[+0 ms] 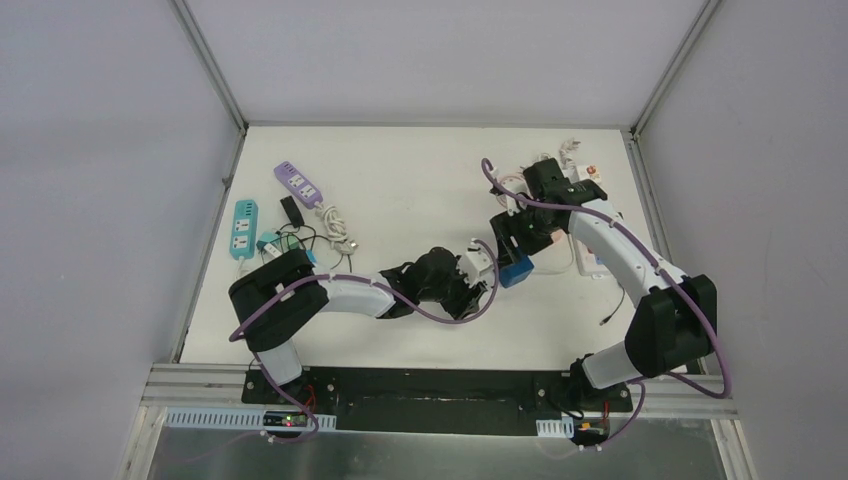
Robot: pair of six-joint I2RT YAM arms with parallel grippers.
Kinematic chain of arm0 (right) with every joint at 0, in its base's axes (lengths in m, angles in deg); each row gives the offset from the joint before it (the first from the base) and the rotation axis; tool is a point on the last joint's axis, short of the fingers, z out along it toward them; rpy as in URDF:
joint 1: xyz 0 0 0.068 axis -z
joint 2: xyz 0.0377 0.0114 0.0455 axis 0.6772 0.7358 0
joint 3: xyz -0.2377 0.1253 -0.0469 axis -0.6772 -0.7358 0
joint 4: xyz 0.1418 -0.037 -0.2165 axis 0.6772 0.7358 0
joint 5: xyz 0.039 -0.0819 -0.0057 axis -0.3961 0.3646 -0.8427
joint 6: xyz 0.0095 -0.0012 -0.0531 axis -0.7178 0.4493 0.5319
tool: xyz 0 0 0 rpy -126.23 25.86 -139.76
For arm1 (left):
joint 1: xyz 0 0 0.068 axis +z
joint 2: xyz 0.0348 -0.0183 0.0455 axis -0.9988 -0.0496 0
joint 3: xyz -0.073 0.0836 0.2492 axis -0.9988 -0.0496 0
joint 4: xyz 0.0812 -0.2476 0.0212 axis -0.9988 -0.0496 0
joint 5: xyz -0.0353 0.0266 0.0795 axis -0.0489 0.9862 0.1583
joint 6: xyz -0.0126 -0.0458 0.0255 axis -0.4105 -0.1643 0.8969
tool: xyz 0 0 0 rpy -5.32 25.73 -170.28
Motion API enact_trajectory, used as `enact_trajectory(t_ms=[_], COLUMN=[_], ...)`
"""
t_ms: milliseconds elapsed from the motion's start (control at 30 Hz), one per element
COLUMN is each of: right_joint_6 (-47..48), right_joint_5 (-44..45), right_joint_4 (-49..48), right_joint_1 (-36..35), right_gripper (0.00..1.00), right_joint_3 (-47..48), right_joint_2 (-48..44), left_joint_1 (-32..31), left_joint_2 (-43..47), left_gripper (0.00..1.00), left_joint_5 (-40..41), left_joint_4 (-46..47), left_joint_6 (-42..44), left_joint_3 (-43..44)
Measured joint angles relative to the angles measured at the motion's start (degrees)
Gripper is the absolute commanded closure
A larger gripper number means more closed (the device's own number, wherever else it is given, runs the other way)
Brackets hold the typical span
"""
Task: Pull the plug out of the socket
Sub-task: Remove the plug from the socket.
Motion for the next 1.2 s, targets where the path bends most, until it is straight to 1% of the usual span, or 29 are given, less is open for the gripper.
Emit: enact_trajectory(t_ms=[200, 333, 500, 600, 700, 833, 967, 1100, 1200], right_joint_6=[0.0, 0.4, 0.9, 0.9, 0.7, 0.2, -0.2, -0.3, -0.1], right_joint_5=[0.4, 3.6, 6.3, 6.0, 3.7, -0.6, -2.4, -2.4, -0.2], right_joint_4=[0.1, 0.7, 0.8, 0.8, 0.5, -0.7, -1.0, -1.5, -1.2], right_joint_1=[-0.9, -4.8, -7.4, -6.9, -4.5, -0.2, 2.0, 1.9, -0.4], right_gripper=[1.00, 1.00, 1.00, 1.00, 1.00, 1.00, 1.00, 1.00, 1.00], right_joint_3=[0.9, 4.7, 6.3, 6.2, 5.4, 1.9, -0.8, -0.8, 0.6], right_joint_2=[1.2, 4.6, 5.5, 5.5, 5.3, 2.8, 0.2, 0.0, 0.9], left_joint_1=[0.0, 0.2, 0.3, 0.3, 0.3, 0.2, 0.0, 0.1, 0.1], left_joint_2=[-0.8, -0.8, -0.3, -0.2, -0.2, -0.7, -1.7, -2.3, -2.3], left_gripper=[1.00, 1.00, 1.00, 1.00, 1.00, 1.00, 1.00, 1.00, 1.00], left_joint_5=[-0.3, 0.1, 1.1, 1.6, 1.6, 1.1, 0.0, -0.5, -0.4], left_joint_4=[-0.2, -1.2, -1.7, -1.5, -1.2, -0.5, -0.1, -0.2, -0.2], left_joint_6=[-0.1, -0.5, -1.0, -1.2, -1.2, -0.1, 0.6, 0.7, 0.7], left_joint_3=[0.5, 0.5, 0.2, 0.0, 0.0, 0.0, 1.0, 1.7, 1.7])
